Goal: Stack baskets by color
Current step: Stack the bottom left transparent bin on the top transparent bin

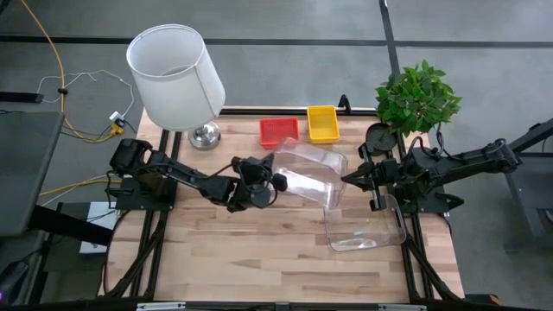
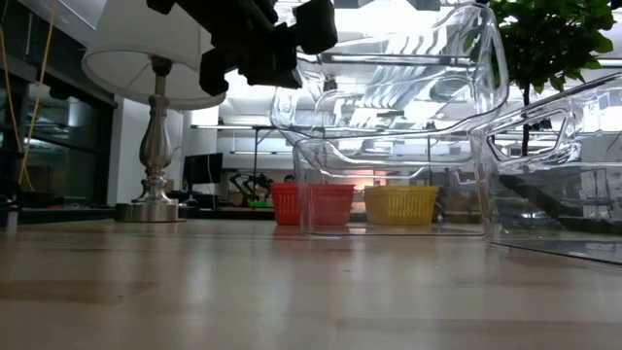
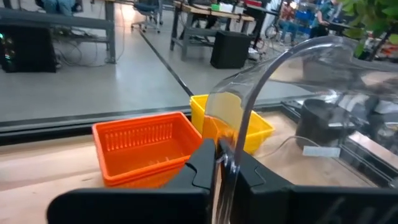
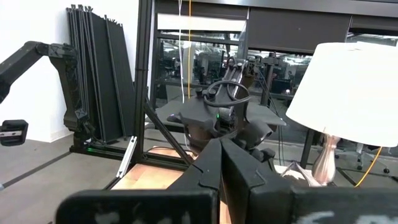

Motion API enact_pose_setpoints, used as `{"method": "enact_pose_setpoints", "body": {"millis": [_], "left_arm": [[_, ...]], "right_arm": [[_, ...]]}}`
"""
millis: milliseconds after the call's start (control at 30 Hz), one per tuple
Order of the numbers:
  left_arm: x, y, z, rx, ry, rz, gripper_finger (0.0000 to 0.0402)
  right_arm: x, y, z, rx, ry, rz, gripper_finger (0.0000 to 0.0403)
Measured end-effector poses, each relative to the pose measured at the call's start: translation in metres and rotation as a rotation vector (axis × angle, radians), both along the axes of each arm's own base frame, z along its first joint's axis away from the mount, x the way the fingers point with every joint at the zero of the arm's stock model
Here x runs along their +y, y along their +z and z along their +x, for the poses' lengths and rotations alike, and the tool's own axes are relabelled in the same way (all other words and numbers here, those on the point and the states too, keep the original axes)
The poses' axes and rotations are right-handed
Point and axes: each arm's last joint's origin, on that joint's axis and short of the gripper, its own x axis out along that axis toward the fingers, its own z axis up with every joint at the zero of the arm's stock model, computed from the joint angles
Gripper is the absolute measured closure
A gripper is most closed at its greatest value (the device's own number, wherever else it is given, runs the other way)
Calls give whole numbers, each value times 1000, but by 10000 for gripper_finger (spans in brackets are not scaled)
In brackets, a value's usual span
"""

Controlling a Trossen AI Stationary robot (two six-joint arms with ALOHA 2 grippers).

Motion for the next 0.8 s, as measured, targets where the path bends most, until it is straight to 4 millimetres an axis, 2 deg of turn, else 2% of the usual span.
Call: {"method": "enact_pose_setpoints", "body": {"millis": [167, 500, 633, 800], "left_arm": [[1, 1, 2, 1, -30, -15, 370], [0, 6, 4, 33, -54, 25, 275], [0, 18, 3, 45, -103, 41, 247], [-5, 49, -10, 57, -188, 71, 226]], "right_arm": [[0, 0, 0, 0, 0, 0, 403], [0, 0, 0, -1, -1, -4, 403], [0, 0, 0, -1, 0, 0, 403], [0, 0, 0, 0, 1, 3, 403]]}}
